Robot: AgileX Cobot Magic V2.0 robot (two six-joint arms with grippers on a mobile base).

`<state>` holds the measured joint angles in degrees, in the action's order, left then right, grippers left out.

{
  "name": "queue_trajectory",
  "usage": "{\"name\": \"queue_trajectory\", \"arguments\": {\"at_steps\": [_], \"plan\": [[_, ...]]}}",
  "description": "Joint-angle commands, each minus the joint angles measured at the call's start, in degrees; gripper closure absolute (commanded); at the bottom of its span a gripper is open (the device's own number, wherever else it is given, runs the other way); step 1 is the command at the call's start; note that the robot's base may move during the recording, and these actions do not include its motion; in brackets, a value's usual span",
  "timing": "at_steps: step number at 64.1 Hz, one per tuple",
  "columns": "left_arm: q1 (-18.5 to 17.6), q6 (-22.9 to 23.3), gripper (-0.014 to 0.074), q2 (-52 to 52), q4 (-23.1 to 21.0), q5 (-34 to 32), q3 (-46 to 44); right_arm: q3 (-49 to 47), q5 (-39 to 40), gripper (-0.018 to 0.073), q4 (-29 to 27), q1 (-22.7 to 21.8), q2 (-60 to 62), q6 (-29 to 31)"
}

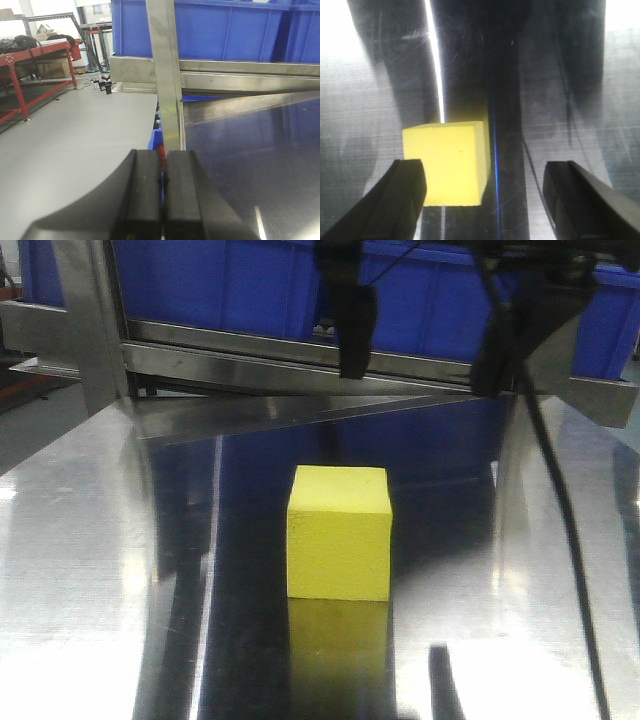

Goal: Place yellow foam block on left shelf second layer
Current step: 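Lower the open right gripper around the yellow foam cube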

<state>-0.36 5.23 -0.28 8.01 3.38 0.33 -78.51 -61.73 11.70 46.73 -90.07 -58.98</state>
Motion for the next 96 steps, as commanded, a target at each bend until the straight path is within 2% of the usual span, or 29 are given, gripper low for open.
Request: {"name": "queue_trajectory", "arguments": {"at_steps": [1,26,96], "plan": [[-0.25,0.29,0.046,-1.18,-0.34,-4.69,1.32,-5.05,-1.4,-0.0037,1.0,1.33,-0.98,-0.88],[-0.25,0.29,0.046,-1.18,-0.34,-4.69,1.32,-7.96,-2.77,-0.0037,1.0,4.96,-6.73,1.69],[-0.25,0.29,0.046,-1.18,-0.34,-4.69,1.32,-7.35,-1.06,-0.0037,2.12,4.95,-9.35,1.88]]}}
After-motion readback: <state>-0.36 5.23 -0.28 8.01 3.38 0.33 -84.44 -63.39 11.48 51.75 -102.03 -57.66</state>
